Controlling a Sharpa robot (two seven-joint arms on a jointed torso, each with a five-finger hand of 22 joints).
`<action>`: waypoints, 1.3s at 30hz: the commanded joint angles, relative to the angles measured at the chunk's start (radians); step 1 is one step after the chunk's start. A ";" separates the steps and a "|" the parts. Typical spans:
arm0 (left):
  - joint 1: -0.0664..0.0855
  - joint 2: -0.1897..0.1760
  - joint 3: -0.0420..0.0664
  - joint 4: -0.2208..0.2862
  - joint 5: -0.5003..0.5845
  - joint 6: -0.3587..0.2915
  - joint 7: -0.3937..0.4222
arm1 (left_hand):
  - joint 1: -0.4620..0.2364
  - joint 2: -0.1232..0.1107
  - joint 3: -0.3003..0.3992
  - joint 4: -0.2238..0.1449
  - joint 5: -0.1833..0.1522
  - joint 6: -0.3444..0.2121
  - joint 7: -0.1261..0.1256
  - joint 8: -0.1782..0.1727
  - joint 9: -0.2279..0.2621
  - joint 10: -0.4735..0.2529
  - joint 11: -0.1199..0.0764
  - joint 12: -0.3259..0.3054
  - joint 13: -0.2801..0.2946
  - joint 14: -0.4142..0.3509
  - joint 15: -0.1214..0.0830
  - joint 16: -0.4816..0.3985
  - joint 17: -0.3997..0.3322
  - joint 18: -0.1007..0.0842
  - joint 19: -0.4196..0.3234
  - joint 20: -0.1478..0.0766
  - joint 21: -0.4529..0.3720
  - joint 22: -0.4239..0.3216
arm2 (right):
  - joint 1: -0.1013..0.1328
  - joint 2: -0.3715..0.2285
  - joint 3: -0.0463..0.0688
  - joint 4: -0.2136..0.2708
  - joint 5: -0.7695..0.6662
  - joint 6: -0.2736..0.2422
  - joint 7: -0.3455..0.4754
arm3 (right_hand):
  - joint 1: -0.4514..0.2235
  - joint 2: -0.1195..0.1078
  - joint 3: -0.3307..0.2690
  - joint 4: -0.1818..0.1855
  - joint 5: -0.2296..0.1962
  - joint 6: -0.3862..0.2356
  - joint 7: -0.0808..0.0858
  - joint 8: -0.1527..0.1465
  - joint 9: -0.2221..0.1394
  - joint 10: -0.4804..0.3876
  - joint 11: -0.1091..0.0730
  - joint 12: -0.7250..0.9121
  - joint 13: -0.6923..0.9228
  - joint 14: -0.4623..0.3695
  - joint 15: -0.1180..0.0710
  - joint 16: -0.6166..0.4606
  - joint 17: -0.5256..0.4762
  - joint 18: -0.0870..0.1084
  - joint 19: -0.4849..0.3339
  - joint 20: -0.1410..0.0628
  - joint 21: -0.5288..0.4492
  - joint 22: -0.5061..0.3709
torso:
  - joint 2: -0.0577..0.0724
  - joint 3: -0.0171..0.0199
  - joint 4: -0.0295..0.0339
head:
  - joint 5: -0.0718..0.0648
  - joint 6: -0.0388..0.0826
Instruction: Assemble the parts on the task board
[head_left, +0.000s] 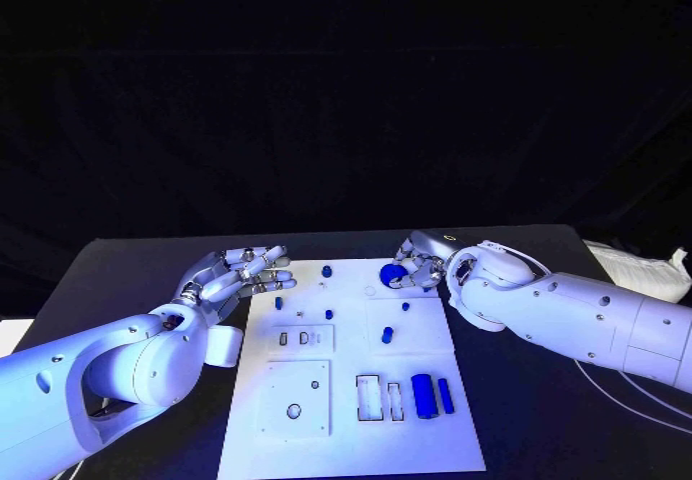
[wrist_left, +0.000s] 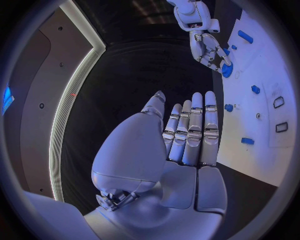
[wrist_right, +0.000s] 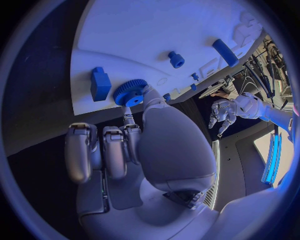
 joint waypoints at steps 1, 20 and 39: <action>0.000 0.000 0.001 0.004 -0.004 0.005 -0.002 | -0.007 0.003 -0.004 -0.003 -0.005 0.000 0.006 -0.004 -0.001 0.002 0.003 -0.005 -0.001 0.004 0.002 -0.004 0.001 0.012 0.004 0.001 -0.007 -0.001 | -0.002 0.000 -0.001 0.001 -0.014 0.021 -0.002 | 0.006 0.029 0.017 -0.006 -0.017 0.030 -0.006 0.014 0.006 0.063 -0.009 0.013 0.186 0.103 0.000 0.004 0.263 -0.014 0.011 -0.001 0.009 0.038 | 0.000 -0.0009 -0.0002 | -0.001 -0.003; 0.001 -0.004 0.001 0.006 -0.004 0.013 -0.012 | -0.001 0.005 -0.001 -0.009 -0.004 -0.004 0.010 -0.007 -0.002 -0.004 0.006 -0.007 -0.002 0.003 0.003 -0.009 0.003 0.012 0.004 0.002 -0.009 -0.003 | -0.005 0.002 -0.001 0.020 -0.107 0.000 -0.007 | 0.069 0.070 0.147 -0.095 -0.102 0.093 -0.028 0.018 0.010 0.068 -0.031 0.025 0.199 0.103 -0.019 0.004 0.263 -0.022 0.026 -0.021 0.026 0.075 | 0.000 0.0000 0.0000 | 0.000 -0.010; 0.001 -0.005 0.001 0.007 -0.004 0.034 -0.020 | 0.023 0.019 0.022 -0.024 -0.003 -0.011 0.012 -0.009 -0.002 -0.014 0.007 -0.007 -0.002 0.004 0.003 -0.018 0.008 0.012 0.006 0.001 -0.014 -0.005 | -0.007 0.044 0.002 0.129 -0.196 -0.138 0.004 | -0.031 0.002 0.211 -0.059 0.136 0.122 -0.038 0.005 0.011 0.073 -0.039 0.030 0.207 0.103 -0.025 0.004 0.263 -0.027 0.039 -0.026 0.037 0.103 | 0.001 -0.0019 0.0017 | 0.007 -0.010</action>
